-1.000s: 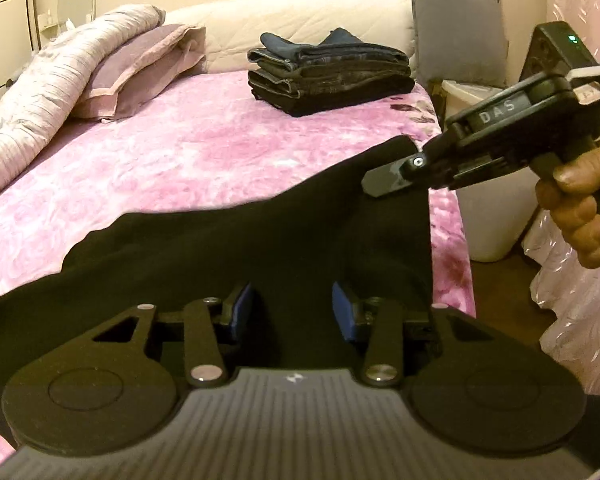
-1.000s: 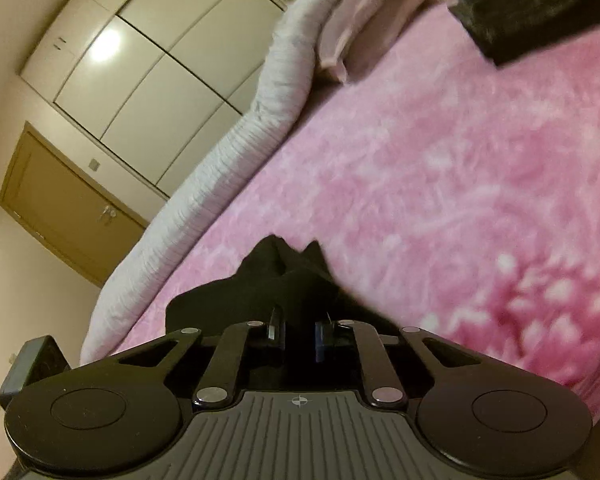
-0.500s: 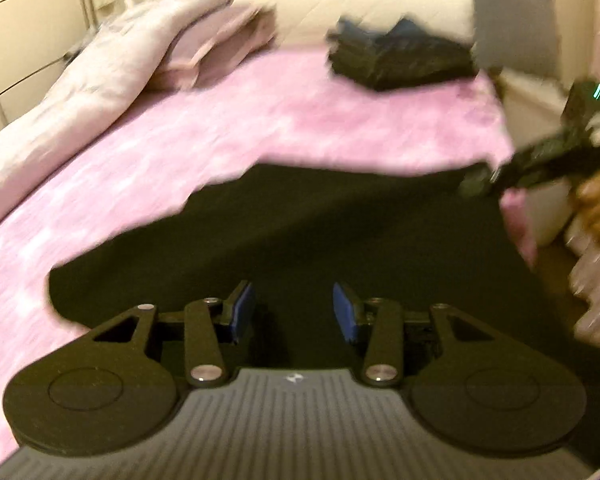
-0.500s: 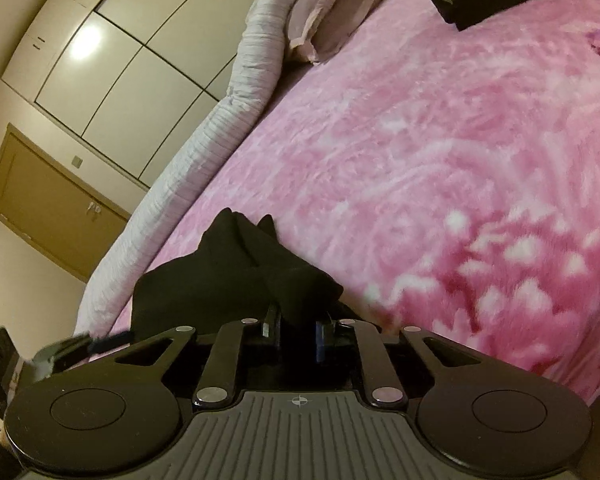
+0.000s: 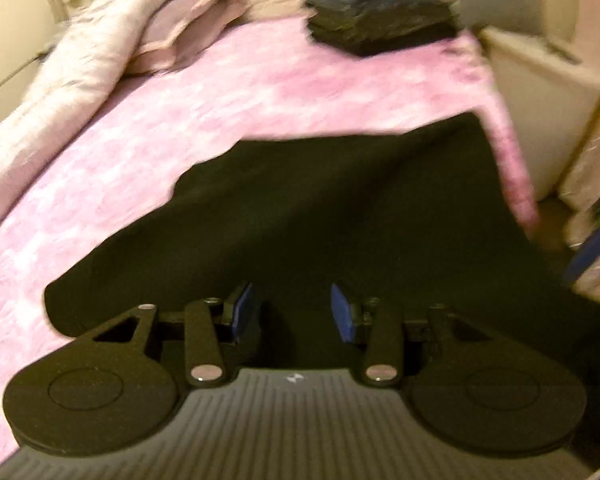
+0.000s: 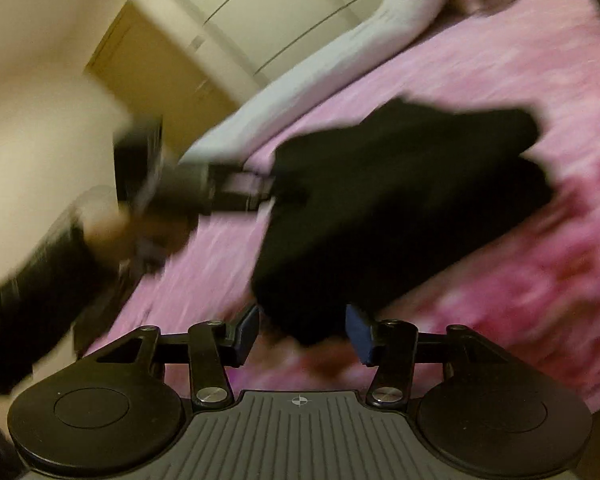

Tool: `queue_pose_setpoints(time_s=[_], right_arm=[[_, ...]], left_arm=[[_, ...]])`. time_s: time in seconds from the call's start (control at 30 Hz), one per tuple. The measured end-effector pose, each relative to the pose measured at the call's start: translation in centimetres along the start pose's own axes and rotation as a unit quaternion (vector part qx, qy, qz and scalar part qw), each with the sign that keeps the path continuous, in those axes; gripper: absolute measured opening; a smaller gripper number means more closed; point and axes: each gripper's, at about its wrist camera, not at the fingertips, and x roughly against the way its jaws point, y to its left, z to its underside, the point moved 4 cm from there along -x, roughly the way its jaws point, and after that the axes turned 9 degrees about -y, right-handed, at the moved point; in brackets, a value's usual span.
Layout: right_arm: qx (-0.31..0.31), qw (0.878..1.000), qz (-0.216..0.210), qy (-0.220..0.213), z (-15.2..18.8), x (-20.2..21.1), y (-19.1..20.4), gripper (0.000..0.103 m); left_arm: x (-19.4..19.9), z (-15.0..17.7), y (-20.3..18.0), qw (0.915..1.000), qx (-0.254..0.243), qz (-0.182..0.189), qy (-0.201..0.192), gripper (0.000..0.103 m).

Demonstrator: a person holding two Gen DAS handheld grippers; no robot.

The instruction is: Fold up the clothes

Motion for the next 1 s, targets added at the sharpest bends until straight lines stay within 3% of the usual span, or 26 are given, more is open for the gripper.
queue_pose_setpoints(time_s=[0.17, 0.23, 0.33, 0.4, 0.63, 0.73, 0.8, 0.9, 1.0], right_arm=[[0.004, 0.999, -0.045, -0.002, 0.1, -3.9, 1.2, 0.053], [0.0, 0.999, -0.05, -0.001, 0.0, -5.3, 1.3, 0.053], [-0.016, 0.998, -0.054, 0.035, 1.0, -6.5, 1.4, 0.055], [-0.009, 0.998, -0.048, 0.048, 1.8, -6.9, 1.5, 0.055], [0.019, 0.995, -0.042, 0.088, 1.6, -6.0, 2.1, 0.055], [0.052, 0.997, -0.013, 0.062, 0.7, -3.9, 2.3, 0.055], [0.045, 0.999, 0.019, 0.015, -0.6, -1.7, 1.2, 0.055], [0.0, 0.995, 0.076, -0.068, -2.6, 0.7, -1.5, 0.06], [-0.07, 0.981, 0.122, -0.136, -4.4, 1.8, -4.9, 0.071]], left_arm=[[-1.8, -1.9, -4.5, 0.9916, -0.095, 0.069, 0.056, 0.037], [-3.3, -1.8, -5.3, 0.9872, -0.119, 0.073, 0.078, 0.037], [-5.5, -1.3, -5.9, 0.9845, -0.126, 0.073, 0.098, 0.04], [-5.8, -1.1, -6.1, 0.9846, -0.13, 0.074, 0.091, 0.04], [-3.7, -1.5, -4.4, 0.9913, -0.093, 0.066, 0.065, 0.041], [-0.8, -1.4, -2.7, 0.9969, -0.065, 0.037, 0.026, 0.038], [0.9, -0.3, -2.3, 0.9987, -0.04, 0.029, 0.009, 0.038], [1.7, 1.7, -2.9, 0.9995, -0.021, 0.021, 0.004, 0.038], [0.2, 3.9, -4.8, 0.9984, -0.054, -0.009, -0.012, 0.037]])
